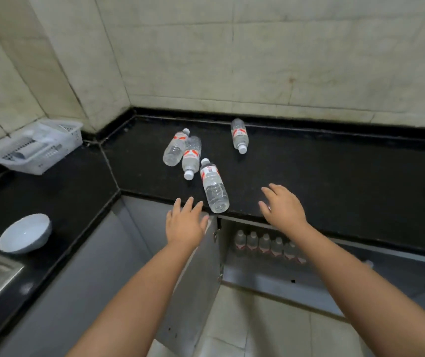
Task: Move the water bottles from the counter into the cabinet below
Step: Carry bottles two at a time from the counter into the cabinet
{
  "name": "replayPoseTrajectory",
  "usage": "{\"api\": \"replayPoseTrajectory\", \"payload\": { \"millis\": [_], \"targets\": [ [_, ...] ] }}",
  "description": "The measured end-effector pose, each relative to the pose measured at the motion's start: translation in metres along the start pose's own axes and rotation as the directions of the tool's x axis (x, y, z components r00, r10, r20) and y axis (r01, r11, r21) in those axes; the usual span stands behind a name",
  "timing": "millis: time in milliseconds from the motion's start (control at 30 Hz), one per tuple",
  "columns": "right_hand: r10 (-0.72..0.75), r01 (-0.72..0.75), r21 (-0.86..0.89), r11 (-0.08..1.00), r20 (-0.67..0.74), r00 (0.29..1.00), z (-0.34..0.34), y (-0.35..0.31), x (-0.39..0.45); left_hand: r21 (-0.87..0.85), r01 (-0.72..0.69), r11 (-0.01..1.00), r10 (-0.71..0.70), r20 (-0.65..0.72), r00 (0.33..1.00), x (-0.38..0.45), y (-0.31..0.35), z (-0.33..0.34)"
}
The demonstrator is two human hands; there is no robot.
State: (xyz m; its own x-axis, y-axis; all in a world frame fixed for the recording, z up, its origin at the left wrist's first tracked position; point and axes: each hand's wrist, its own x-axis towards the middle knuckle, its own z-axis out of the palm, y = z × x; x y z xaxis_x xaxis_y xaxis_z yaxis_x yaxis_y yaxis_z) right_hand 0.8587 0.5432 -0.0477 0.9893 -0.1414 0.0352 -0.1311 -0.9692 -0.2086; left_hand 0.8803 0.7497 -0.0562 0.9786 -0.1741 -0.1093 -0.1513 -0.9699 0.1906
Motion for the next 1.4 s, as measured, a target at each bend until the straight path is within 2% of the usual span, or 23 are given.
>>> {"api": "replayPoseTrajectory", "payload": {
  "millis": [200, 300, 400, 500, 567, 633, 733, 833, 967, 1033, 1100, 1167, 1233, 1400],
  "targets": [
    [0.033, -0.034, -0.025, 0.999, -0.046, 0.998, -0.003, 0.011, 0.09, -0.047, 0.006, 0.999, -0.008, -0.056, 0.998, 0.086, 0.007, -0.02],
    [0.043, -0.042, 0.009, 0.999, -0.013, 0.999, 0.012, 0.015, 0.159, -0.09, 0.034, 0.995, -0.034, -0.001, 0.999, 0.145, 0.017, -0.018],
    [0.041, -0.044, 0.047, 0.998, 0.05, 0.998, 0.034, 0.019, 0.231, -0.161, 0.123, 0.979, -0.109, 0.093, 0.99, 0.205, 0.026, -0.015],
    [0.065, -0.071, 0.09, 0.993, 0.074, 0.995, 0.055, 0.021, 0.291, -0.233, 0.194, 0.953, -0.18, 0.083, 0.98, 0.256, 0.036, -0.016],
    [0.095, -0.105, 0.123, 0.987, 0.084, 0.992, 0.069, 0.022, 0.319, -0.188, 0.168, 0.968, -0.152, 0.098, 0.984, 0.284, 0.04, -0.012],
    [0.117, -0.127, 0.159, 0.979, 0.068, 0.991, 0.082, 0.022, 0.34, -0.079, 0.141, 0.987, -0.126, 0.172, 0.977, 0.306, 0.038, -0.007],
    [0.199, -0.207, 0.288, 0.935, 0.056, 0.978, 0.099, 0.022, 0.357, 0.081, 0.144, 0.986, -0.162, 0.294, 0.942, 0.329, 0.035, 0.001],
    [0.252, -0.234, 0.385, 0.893, 0.005, 0.968, 0.11, 0.02, 0.364, 0.226, 0.022, 0.974, -0.112, 0.393, 0.913, 0.343, 0.044, 0.006],
    [0.27, -0.217, 0.435, 0.874, -0.063, 0.961, 0.115, 0.023, 0.362, 0.259, -0.056, 0.964, -0.105, 0.566, 0.818, 0.36, 0.055, 0.006],
    [0.264, -0.206, 0.43, 0.879, -0.079, 0.961, 0.115, 0.026, 0.355, 0.245, -0.046, 0.968, -0.121, 0.624, 0.772, 0.361, 0.059, 0.004],
    [0.222, -0.156, 0.414, 0.897, -0.116, 0.968, 0.113, 0.032, 0.341, 0.202, 0.004, 0.979, -0.135, 0.638, 0.758, 0.359, 0.063, 0.003],
    [0.16, -0.093, 0.393, 0.915, -0.143, 0.977, 0.11, 0.039, 0.326, 0.122, 0.085, 0.989, -0.143, 0.618, 0.773, 0.356, 0.062, 0.002],
    [0.106, -0.042, 0.368, 0.929, -0.154, 0.982, 0.1, 0.05, 0.306, 0.024, 0.129, 0.991, -0.12, 0.566, 0.816, 0.349, 0.062, -0.005],
    [-0.003, 0.084, 0.313, 0.946, -0.252, 0.968, 0.058, 0.065, 0.254, -0.152, 0.035, 0.988, 0.023, 0.364, 0.931, 0.302, 0.072, -0.039]
  ]
}}
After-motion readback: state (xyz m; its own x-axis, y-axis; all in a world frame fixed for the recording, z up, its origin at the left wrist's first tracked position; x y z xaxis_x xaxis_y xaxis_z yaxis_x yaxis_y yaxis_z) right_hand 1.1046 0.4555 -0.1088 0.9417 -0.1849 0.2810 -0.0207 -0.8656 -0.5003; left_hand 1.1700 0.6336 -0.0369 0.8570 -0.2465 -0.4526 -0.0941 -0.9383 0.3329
